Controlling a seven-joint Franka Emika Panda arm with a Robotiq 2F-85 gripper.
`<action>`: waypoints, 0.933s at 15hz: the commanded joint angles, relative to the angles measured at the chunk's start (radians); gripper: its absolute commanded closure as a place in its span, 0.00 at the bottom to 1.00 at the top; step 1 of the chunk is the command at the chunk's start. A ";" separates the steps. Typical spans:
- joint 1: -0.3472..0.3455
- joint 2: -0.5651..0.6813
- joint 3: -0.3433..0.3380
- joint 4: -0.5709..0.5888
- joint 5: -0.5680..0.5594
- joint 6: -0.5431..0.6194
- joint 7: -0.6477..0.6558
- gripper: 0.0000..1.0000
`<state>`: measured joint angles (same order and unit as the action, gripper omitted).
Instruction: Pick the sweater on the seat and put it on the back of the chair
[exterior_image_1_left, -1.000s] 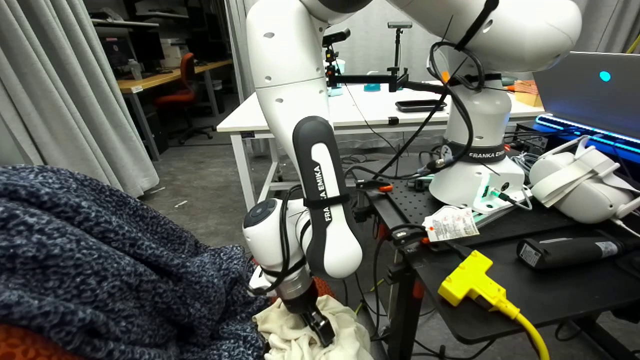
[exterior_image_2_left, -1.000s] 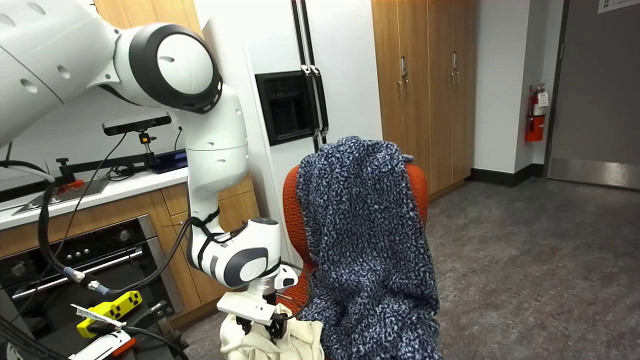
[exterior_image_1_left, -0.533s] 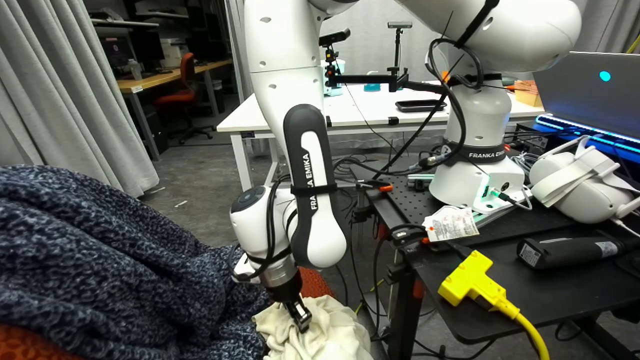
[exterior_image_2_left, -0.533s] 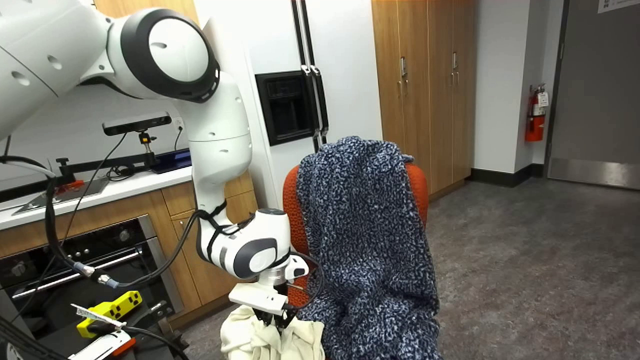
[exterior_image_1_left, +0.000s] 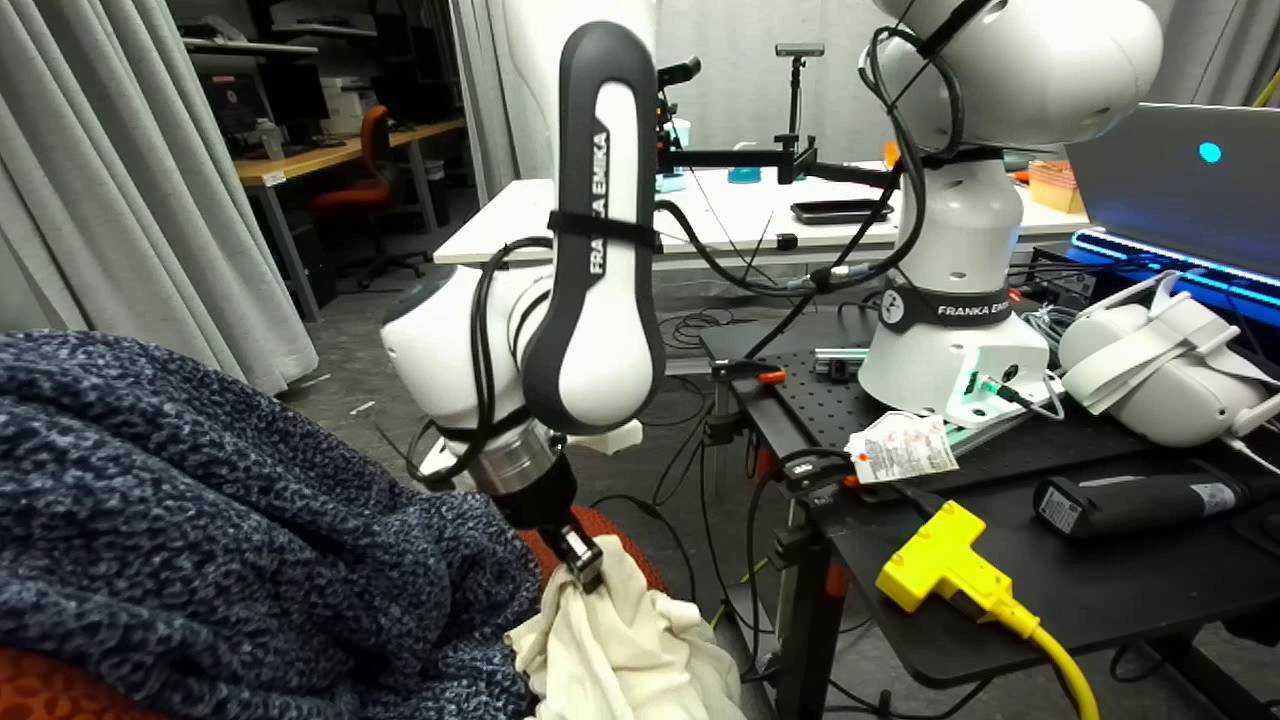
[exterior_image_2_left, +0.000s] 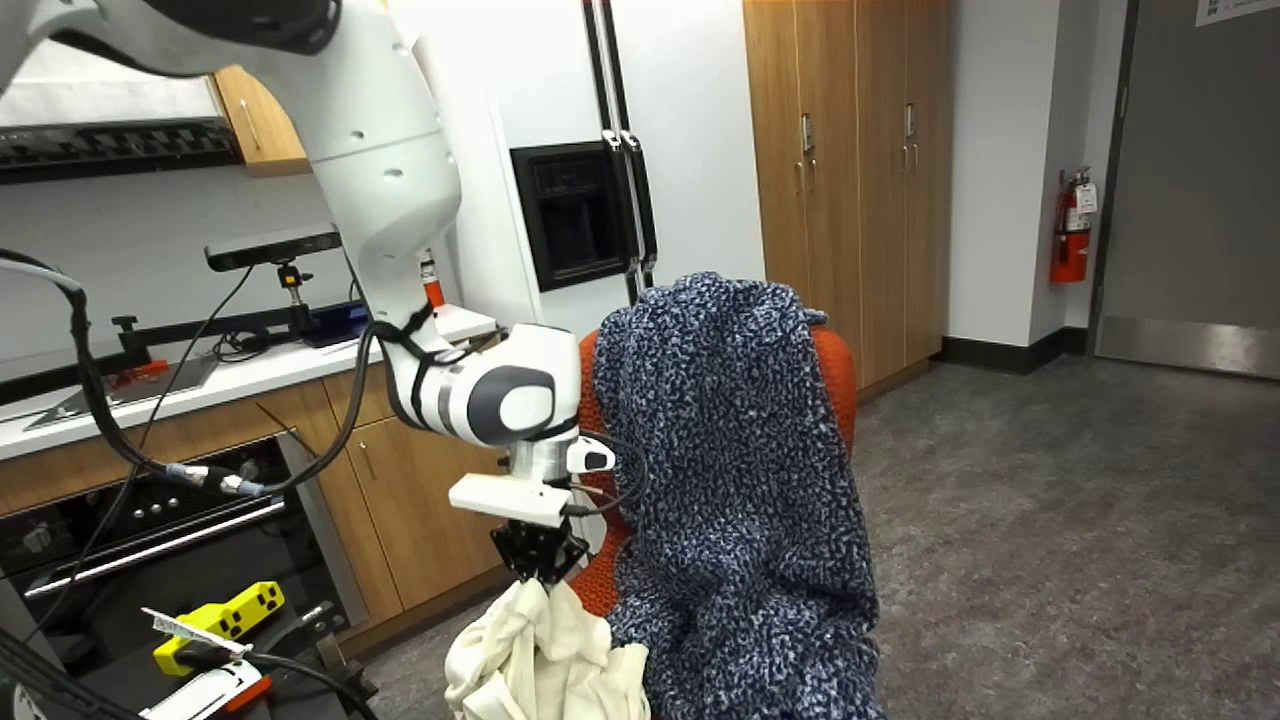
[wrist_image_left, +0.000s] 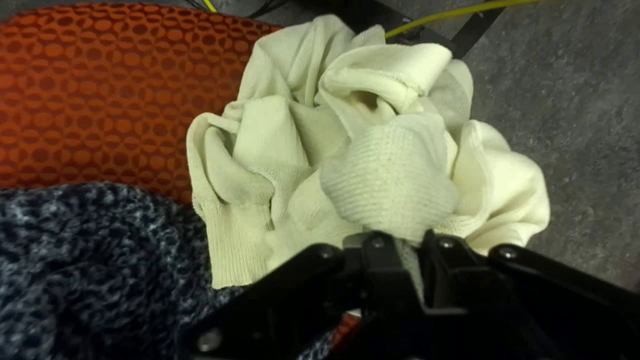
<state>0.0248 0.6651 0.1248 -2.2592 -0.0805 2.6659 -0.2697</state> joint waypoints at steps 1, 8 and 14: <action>-0.021 -0.225 0.039 -0.048 0.014 -0.214 -0.022 0.97; 0.014 -0.480 0.051 0.130 0.070 -0.585 -0.058 0.97; 0.044 -0.549 0.037 0.410 0.045 -0.765 -0.055 0.97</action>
<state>0.0438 0.1241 0.1777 -1.9891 -0.0313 1.9860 -0.3055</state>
